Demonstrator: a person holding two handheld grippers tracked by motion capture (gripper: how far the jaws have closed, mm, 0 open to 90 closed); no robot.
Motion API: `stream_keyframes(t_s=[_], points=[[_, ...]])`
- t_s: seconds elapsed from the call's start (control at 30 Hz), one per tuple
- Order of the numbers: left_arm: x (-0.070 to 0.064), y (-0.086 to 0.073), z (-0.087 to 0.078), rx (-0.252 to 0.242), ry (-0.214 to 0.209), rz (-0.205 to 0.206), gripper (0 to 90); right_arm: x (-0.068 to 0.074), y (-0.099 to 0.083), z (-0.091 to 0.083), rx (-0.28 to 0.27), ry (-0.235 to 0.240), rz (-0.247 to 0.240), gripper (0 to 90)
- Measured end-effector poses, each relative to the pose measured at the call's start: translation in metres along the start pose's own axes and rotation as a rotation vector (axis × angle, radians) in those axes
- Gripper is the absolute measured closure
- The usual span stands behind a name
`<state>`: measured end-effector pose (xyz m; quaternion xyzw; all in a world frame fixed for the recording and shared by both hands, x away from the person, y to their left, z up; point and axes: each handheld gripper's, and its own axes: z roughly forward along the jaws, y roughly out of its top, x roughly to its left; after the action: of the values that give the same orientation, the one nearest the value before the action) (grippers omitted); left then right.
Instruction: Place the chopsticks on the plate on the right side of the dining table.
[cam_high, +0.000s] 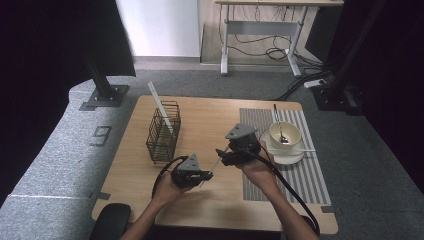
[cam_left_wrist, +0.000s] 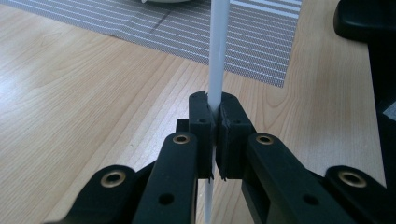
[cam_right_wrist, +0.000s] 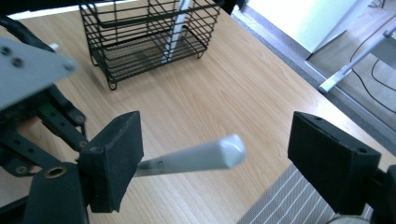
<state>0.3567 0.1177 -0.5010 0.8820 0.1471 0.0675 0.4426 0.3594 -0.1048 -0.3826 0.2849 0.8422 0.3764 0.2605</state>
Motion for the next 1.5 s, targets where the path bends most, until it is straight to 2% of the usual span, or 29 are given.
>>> stream_keyframes(t_s=[0.1,0.3,0.47,0.67,0.8,0.93,0.97,1.1,1.5], points=[[0.001,0.000,-0.001,0.010,0.004,0.004,85.8,-0.007,-0.010,0.001,0.001,-0.012,0.032,17.6],[0.002,0.000,0.000,0.046,-0.024,0.008,85.7,-0.018,-0.031,0.002,0.016,-0.015,0.085,17.7],[0.003,0.001,-0.001,0.058,-0.030,0.013,85.7,-0.021,-0.045,0.000,0.012,-0.020,0.112,18.3],[0.006,0.000,-0.003,0.060,-0.040,-0.007,85.7,-0.024,-0.061,0.000,0.010,-0.033,0.136,18.9],[0.007,-0.002,-0.001,0.084,-0.055,-0.003,85.7,-0.023,-0.071,-0.003,-0.042,-0.013,0.184,20.8],[0.003,-0.003,0.005,0.119,-0.074,0.014,85.7,-0.025,-0.076,-0.001,-0.048,-0.025,0.201,20.0],[0.002,-0.003,0.007,0.127,-0.079,0.020,85.7,-0.025,-0.078,0.000,-0.042,-0.029,0.212,19.7],[0.000,-0.003,0.010,0.143,-0.089,0.030,85.8,-0.027,-0.087,0.007,-0.002,-0.050,0.203,19.4],[0.000,-0.006,0.015,0.190,-0.091,0.056,85.7,-0.034,-0.119,0.026,0.055,-0.047,0.238,19.6]])
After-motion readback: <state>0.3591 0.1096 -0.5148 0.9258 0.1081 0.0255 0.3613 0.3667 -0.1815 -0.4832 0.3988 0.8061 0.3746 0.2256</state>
